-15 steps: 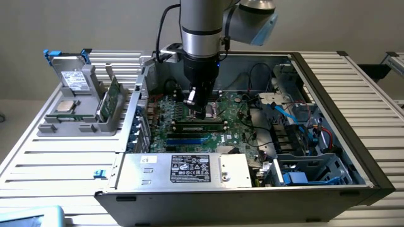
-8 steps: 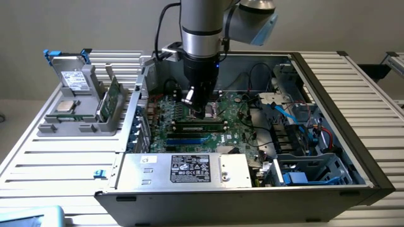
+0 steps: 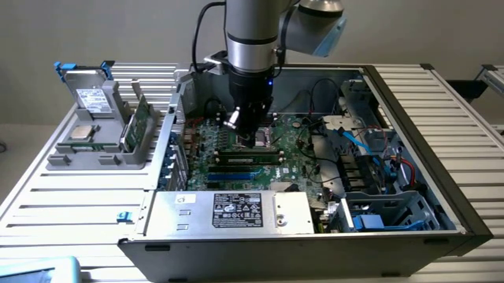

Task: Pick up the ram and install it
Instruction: 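Press down the ram until it locks into place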

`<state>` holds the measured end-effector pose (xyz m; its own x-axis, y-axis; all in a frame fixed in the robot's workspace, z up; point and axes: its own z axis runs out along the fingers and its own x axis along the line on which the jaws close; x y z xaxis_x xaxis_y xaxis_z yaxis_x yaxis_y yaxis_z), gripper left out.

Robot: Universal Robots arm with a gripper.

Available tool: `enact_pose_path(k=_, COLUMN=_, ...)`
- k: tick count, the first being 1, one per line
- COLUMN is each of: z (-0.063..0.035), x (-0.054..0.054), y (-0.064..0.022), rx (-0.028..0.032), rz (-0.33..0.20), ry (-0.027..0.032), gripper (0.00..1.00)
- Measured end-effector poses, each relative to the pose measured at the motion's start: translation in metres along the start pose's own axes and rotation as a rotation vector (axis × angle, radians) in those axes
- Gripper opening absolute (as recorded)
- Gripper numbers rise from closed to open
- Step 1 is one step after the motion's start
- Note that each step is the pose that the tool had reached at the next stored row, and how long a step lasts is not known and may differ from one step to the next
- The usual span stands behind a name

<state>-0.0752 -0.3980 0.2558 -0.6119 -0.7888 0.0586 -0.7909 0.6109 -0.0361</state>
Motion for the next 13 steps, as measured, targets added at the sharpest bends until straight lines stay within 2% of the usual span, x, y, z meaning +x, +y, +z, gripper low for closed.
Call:
enact_pose_path(k=8, z=0.0000, x=0.0000, y=0.0000, rx=-0.0104, rz=0.100, ry=-0.0023, gripper=0.11)
enact_pose_path(k=13, z=0.0000, x=0.0000, y=0.0000, rx=-0.0143, rz=0.162, ry=-0.0016, gripper=0.11)
